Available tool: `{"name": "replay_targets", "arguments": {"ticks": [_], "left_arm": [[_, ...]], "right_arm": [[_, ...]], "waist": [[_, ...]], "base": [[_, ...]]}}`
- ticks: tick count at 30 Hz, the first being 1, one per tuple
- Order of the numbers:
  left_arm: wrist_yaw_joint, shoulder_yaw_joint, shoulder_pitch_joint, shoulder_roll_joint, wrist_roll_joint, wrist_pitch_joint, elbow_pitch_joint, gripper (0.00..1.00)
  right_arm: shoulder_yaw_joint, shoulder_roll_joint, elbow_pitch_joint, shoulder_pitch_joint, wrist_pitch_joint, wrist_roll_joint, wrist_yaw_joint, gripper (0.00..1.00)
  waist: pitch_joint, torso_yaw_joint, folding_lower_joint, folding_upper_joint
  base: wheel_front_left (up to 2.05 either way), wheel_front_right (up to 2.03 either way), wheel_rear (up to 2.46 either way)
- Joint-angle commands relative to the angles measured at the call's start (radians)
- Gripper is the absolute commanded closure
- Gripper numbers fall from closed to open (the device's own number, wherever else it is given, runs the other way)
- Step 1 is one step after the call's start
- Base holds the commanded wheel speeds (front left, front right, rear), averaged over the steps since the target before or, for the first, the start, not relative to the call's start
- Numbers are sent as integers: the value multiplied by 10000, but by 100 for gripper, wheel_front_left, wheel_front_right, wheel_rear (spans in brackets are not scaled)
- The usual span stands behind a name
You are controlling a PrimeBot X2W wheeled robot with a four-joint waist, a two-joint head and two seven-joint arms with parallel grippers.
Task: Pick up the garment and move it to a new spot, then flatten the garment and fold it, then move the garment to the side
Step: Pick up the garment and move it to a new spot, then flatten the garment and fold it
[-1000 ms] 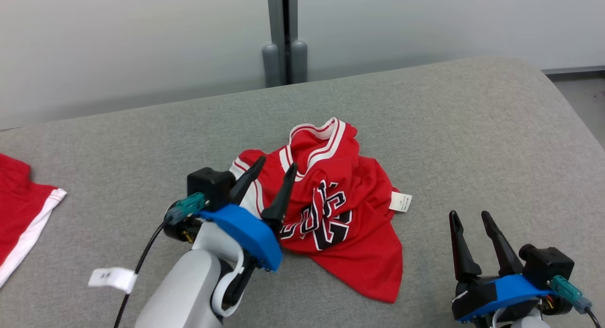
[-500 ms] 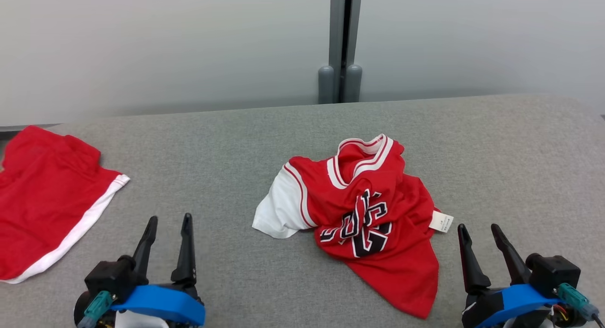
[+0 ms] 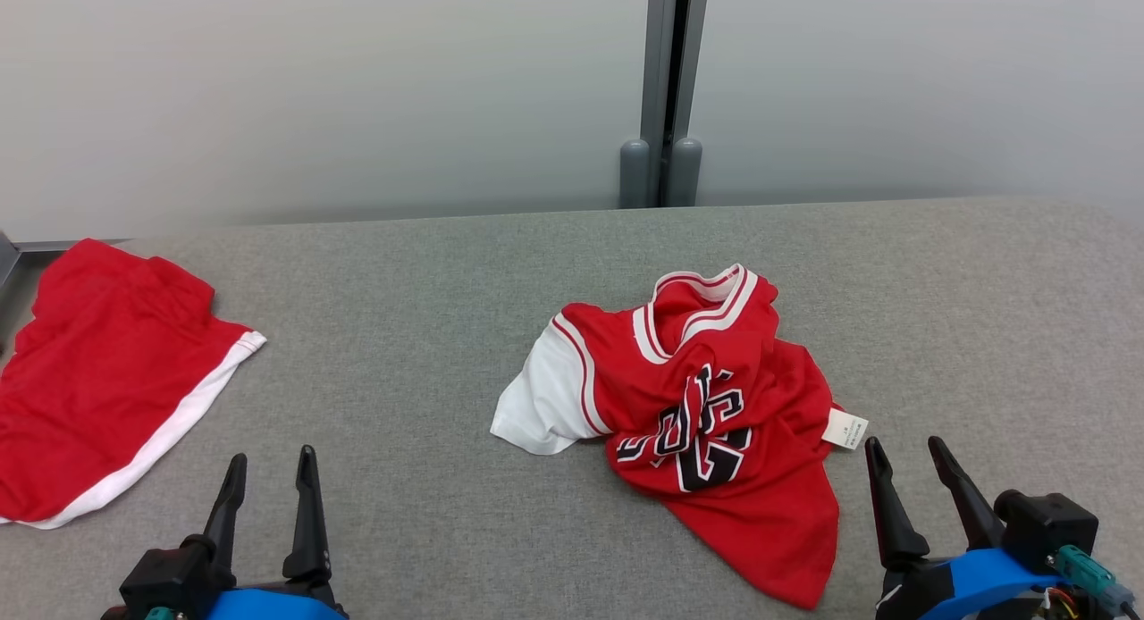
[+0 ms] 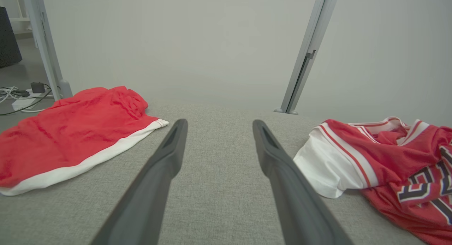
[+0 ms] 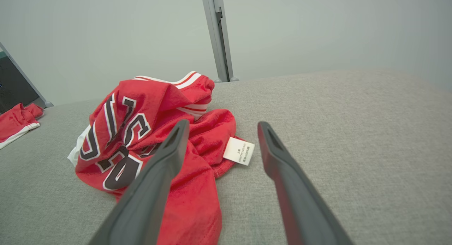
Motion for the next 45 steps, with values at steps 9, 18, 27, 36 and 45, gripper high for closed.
{"name": "replay_targets", "arguments": {"ticks": [9,18,27,36,45], "left_arm": [[-272,230,-19,-271,229,-48,58,0],[-547,109,-621,-368,469,-49,-78,0],[-808,-187,-1639,-600,639,-49,-111,0],[-986,-258,-1952,-901,783,-49,129,0],[-1055,43,-1641,-979,879,-49,260,0]], "right_arm": [[152,-45,9,-99,202,297,1,0],[554,-48,131,-3369,3612,725,1,0],[-1000,-268,2413,-6969,6750,-501,3,0],[-1076,-722,4437,-7428,7708,-2211,1,0],[-224,-735,4297,-7457,7676,-1998,1,100]], "waist": [[96,-55,1,-1],[1066,301,1,-1],[2649,1501,1,-1],[2923,2167,1,-1],[2090,1814,1,-1]], "base": [[0,0,0],[0,0,0],[0,0,0],[0,0,0],[0,0,0]]}}
